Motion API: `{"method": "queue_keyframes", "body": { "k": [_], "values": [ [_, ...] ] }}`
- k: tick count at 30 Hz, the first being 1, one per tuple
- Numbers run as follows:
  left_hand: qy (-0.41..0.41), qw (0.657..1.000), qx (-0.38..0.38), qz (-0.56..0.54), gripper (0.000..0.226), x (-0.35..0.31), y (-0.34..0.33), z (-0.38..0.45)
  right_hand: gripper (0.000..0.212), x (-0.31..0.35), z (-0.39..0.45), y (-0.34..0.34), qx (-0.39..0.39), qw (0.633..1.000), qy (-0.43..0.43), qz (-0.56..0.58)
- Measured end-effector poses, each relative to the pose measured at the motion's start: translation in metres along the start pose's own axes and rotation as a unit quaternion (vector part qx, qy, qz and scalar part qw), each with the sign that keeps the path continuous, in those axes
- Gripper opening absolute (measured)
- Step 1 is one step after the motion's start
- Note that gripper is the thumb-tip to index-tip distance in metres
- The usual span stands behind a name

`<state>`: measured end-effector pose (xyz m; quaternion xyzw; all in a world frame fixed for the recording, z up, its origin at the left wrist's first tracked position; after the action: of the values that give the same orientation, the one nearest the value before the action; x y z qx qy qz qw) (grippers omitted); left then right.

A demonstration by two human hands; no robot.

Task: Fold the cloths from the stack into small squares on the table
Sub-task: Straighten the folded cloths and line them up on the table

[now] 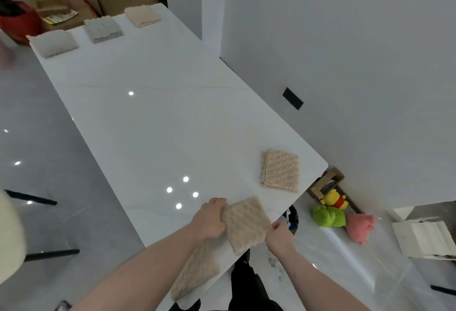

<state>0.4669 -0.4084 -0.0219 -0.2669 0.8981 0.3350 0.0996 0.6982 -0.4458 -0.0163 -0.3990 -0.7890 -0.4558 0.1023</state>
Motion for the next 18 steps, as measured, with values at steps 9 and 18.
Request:
{"method": "queue_keyframes", "body": {
  "k": [9,18],
  "values": [
    [0.059,0.997,-0.037,-0.039,0.036,-0.023,-0.016,0.011,0.046,0.011,0.041,0.011,0.098,0.985,0.136,-0.029],
    [0.078,0.989,-0.125,-0.028,0.020,-0.021,-0.013,0.000,0.023,0.022,0.069,0.021,0.117,0.968,0.204,-0.085]
  ]
}}
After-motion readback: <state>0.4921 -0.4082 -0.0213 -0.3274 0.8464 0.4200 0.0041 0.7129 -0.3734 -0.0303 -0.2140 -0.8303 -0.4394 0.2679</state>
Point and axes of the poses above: each hand's wrist, its own z-axis towards the middle knuckle, its own y-axis out of the back of the hand, x = y × z, the point moved 1 cm from there along z, towards the middle knuckle, and after that the axes turned 15 degrees about y, right-handed, at the moved point
